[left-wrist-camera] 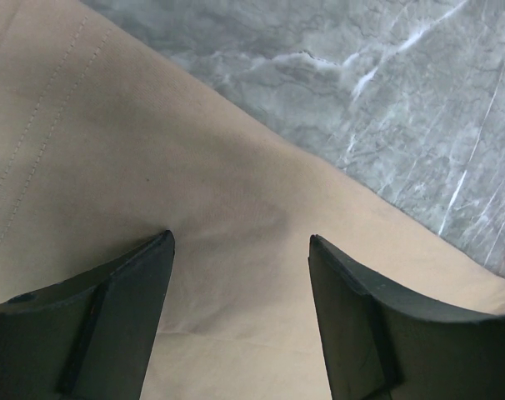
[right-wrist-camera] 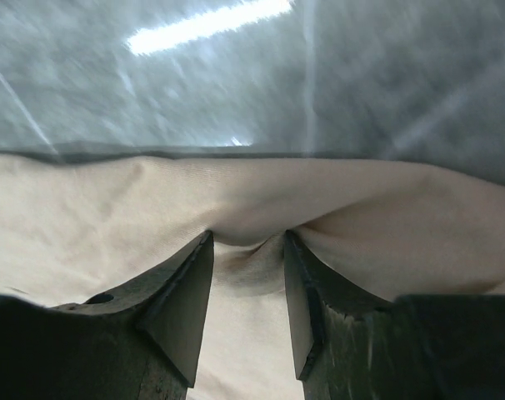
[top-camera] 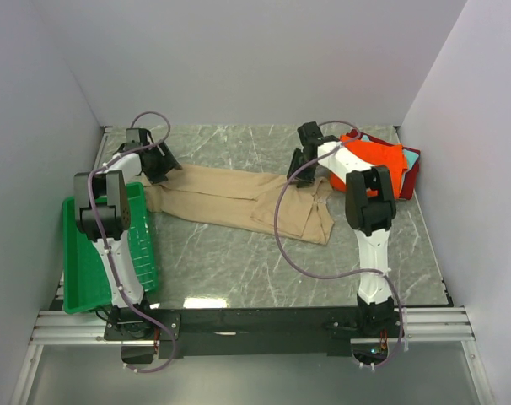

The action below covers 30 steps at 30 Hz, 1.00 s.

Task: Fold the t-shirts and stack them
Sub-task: Fold the tshirt

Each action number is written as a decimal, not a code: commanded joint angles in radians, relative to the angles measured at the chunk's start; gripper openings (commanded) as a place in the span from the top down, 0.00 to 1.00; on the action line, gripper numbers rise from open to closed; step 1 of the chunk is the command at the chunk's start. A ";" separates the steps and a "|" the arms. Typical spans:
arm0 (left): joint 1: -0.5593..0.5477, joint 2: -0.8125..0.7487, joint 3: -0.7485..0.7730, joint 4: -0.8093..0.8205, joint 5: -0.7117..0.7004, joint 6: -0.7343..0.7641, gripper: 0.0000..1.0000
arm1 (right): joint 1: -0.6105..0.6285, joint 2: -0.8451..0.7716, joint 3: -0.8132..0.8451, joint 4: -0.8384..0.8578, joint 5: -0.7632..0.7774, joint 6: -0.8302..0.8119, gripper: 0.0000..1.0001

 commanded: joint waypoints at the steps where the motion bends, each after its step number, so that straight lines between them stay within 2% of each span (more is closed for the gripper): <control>1: 0.011 0.023 -0.035 -0.084 -0.074 0.023 0.27 | 0.009 0.085 0.117 -0.040 -0.007 0.005 0.54; 5: 0.011 0.015 -0.036 -0.093 -0.078 0.028 0.27 | 0.007 0.197 0.316 -0.119 0.002 -0.004 0.54; 11: 0.009 -0.016 -0.068 -0.093 -0.070 0.031 0.27 | -0.010 0.291 0.494 -0.163 0.004 0.009 0.53; 22: -0.003 -0.106 -0.163 -0.053 -0.012 0.014 0.27 | -0.111 0.285 0.557 -0.117 -0.015 0.045 0.52; 26: -0.032 -0.120 -0.176 -0.055 0.021 0.023 0.27 | -0.146 0.320 0.634 -0.109 -0.063 0.046 0.51; 30: -0.050 -0.146 -0.193 -0.052 0.039 0.019 0.27 | -0.157 0.290 0.616 -0.022 -0.145 0.039 0.49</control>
